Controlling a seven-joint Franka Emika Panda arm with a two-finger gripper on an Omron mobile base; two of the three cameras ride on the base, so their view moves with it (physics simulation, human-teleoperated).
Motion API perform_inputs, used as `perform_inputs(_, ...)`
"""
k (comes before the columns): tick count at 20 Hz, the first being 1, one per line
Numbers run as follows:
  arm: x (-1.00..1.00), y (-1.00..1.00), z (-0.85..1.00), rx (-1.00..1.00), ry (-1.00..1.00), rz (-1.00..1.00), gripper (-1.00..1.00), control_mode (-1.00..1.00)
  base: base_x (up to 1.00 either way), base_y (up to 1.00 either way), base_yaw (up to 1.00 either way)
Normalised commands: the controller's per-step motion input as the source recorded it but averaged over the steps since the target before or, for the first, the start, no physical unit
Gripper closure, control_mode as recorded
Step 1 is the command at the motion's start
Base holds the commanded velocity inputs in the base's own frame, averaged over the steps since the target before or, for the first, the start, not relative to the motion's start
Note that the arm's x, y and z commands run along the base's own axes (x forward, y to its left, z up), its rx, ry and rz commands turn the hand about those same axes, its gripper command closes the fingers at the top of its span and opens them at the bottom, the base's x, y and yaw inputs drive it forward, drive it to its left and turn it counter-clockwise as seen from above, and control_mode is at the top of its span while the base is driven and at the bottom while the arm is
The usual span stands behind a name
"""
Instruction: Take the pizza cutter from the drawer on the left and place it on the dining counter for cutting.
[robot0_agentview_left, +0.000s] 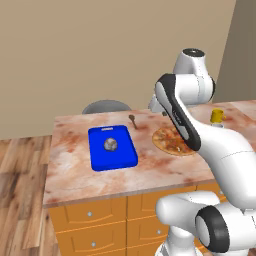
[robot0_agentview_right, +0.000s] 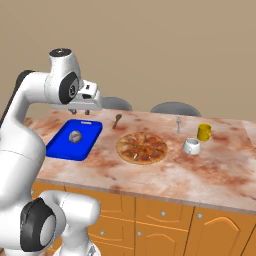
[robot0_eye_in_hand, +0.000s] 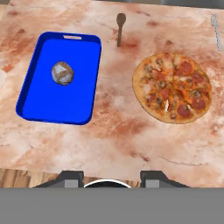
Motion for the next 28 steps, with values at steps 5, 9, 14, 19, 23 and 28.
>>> perform_inputs(5, -0.02, 0.10, -0.02, 0.00, 0.00, 0.00, -1.00, -1.00, 0.00, 0.00, 0.00)
perform_inputs(9, -0.14, 0.56, -0.03, 0.00, 0.00, 0.00, -1.00, -1.00, 0.00, 0.00, 0.00)
perform_inputs(14, -0.24, 0.52, -0.08, 0.00, 0.02, 0.00, -1.00, -1.00, 0.00, 0.00, 0.00)
perform_inputs(19, -0.34, 0.40, -0.25, 0.00, 0.01, 0.00, -1.00, -1.00, 0.00, 0.00, 0.00)
perform_inputs(23, -0.50, 0.15, -0.25, 0.00, 0.00, 0.00, -1.00, -1.00, 0.00, 0.00, 0.00)
perform_inputs(28, -0.49, 0.12, -0.14, 0.00, 0.00, 0.00, -1.00, -1.00, 0.00, 0.00, 0.00)
